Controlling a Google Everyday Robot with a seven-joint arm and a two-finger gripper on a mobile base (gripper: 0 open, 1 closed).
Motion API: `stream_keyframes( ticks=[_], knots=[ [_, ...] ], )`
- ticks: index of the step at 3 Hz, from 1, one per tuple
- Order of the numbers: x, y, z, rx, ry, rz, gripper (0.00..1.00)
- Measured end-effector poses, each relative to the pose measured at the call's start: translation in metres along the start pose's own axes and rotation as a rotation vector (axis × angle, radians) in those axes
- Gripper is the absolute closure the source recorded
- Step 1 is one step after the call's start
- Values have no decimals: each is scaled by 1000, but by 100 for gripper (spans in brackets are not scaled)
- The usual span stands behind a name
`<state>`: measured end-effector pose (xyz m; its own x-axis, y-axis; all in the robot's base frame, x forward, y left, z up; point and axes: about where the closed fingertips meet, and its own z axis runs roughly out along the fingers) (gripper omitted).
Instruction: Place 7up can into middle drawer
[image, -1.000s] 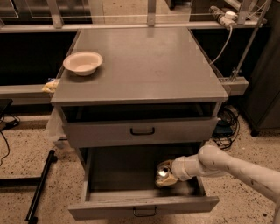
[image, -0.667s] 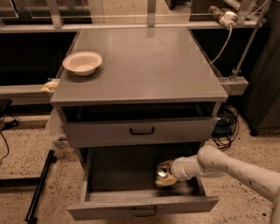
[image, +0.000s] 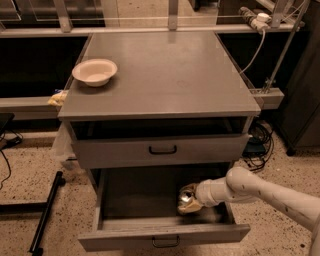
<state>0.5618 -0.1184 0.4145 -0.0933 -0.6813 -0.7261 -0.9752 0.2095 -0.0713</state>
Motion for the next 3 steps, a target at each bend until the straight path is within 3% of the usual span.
stream_keyframes(
  ticks=[2, 3],
  knots=[
    [0, 0, 0, 0, 0, 0, 11],
    [0, 0, 0, 0, 0, 0, 0]
  ],
)
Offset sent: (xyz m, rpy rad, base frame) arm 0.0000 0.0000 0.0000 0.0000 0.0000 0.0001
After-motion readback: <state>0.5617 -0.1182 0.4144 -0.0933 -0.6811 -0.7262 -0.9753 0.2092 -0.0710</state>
